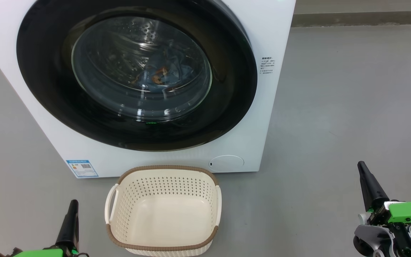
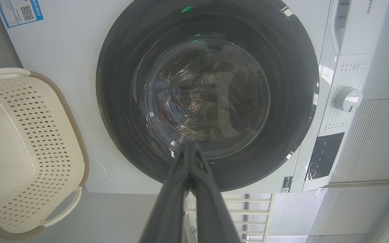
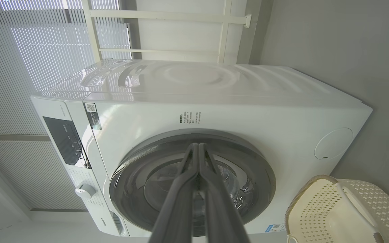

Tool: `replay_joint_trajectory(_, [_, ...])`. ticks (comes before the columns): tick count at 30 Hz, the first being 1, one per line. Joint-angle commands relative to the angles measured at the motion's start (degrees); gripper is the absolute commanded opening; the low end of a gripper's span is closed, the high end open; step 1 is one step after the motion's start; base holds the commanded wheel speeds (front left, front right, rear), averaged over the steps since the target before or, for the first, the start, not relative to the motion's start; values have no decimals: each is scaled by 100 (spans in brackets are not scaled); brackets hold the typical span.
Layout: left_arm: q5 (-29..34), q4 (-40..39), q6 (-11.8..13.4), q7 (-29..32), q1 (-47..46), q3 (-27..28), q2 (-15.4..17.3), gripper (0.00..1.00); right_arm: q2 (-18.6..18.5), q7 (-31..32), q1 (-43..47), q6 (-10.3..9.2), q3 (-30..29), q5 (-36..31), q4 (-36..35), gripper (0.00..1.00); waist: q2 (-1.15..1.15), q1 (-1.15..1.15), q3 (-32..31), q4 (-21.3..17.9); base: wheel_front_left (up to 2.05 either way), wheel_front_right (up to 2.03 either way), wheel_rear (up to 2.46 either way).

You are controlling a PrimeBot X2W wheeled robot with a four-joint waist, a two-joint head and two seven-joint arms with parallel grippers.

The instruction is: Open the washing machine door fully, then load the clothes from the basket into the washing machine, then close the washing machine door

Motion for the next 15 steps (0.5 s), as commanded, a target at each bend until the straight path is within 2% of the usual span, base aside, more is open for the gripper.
replay_joint_trajectory(1, [-39, -101, -39, 41, -273, 193, 46, 0, -14, 51, -23, 2, 125, 19, -176, 0, 0, 0, 0, 0, 0, 0, 0])
replay_joint_trajectory(15, [-39, -101, -39, 41, -273, 193, 46, 0, -10, 55, -24, 2, 119, 14, -175, 0, 0, 0, 0, 0, 0, 0, 0])
